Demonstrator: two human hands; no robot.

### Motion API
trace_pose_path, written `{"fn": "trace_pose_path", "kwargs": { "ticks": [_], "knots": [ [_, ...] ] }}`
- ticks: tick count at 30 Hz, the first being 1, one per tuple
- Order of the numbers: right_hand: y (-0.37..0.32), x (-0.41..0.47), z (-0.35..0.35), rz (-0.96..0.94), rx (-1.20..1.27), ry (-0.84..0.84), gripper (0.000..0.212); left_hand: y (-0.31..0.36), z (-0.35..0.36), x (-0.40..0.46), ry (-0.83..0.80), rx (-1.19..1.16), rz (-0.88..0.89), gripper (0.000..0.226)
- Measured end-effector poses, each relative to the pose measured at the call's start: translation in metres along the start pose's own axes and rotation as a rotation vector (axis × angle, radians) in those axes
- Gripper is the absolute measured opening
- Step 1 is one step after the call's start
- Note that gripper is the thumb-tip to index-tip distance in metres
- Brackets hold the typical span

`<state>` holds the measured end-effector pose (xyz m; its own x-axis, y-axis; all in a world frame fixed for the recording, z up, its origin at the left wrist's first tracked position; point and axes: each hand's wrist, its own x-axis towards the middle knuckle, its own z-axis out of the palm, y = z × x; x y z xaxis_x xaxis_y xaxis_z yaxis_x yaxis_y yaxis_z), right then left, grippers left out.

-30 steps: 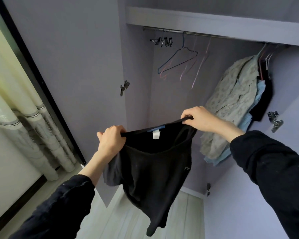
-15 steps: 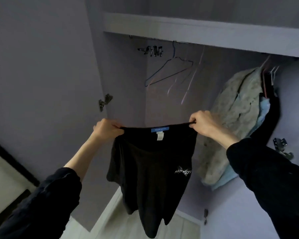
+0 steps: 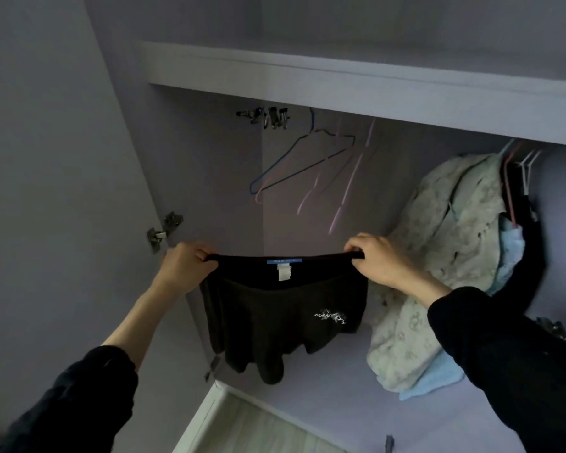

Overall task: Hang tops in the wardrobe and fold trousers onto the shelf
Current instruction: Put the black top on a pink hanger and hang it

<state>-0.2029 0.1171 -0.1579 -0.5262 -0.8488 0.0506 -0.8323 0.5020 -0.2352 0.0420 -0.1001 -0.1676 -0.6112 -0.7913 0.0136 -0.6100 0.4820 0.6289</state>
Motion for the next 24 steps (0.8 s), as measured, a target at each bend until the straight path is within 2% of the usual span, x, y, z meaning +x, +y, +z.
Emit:
{"fn": "trace_pose_path", "kwargs": {
  "ticks": [1,4,5,6,9,11,15,17,20,24],
  "knots": [
    [0.0,0.01,0.0,0.061,0.055,-0.059,0.028,0.003,0.0,0.009,-0.012,-0.015,0.028,0.01],
    [0.005,0.032,0.002,0.307,0.341,-0.426,0.055,0.021,0.0,0.028,-0.083,-0.055,0.096,0.03],
    [0.008,0.039,0.003,0.396,0.469,-0.473,0.062,0.028,0.0,0.034,-0.109,-0.07,0.125,0.031],
    [0.011,0.048,0.002,0.466,0.575,-0.419,0.063,0.034,0.001,0.04,-0.136,-0.099,0.13,0.03],
    [0.015,0.082,0.001,0.612,0.806,0.086,0.041,0.048,0.002,0.057,-0.208,-0.227,0.127,0.024],
    [0.013,0.107,-0.002,0.67,0.962,0.261,0.041,0.053,0.001,0.069,-0.242,-0.274,0.14,0.023],
    [0.005,0.148,-0.012,0.677,1.182,0.348,0.054,0.054,-0.002,0.084,-0.297,-0.277,0.15,0.028],
    [0.004,0.163,-0.02,0.683,1.218,0.35,0.042,0.049,-0.002,0.087,-0.307,-0.284,0.152,0.03],
    [0.0,0.178,-0.033,0.749,1.273,0.394,0.009,0.039,-0.003,0.09,-0.303,-0.291,0.157,0.032],
    [-0.003,0.185,-0.036,0.73,1.219,0.521,0.018,0.025,-0.003,0.09,-0.279,-0.283,0.177,0.03]
  ]
}}
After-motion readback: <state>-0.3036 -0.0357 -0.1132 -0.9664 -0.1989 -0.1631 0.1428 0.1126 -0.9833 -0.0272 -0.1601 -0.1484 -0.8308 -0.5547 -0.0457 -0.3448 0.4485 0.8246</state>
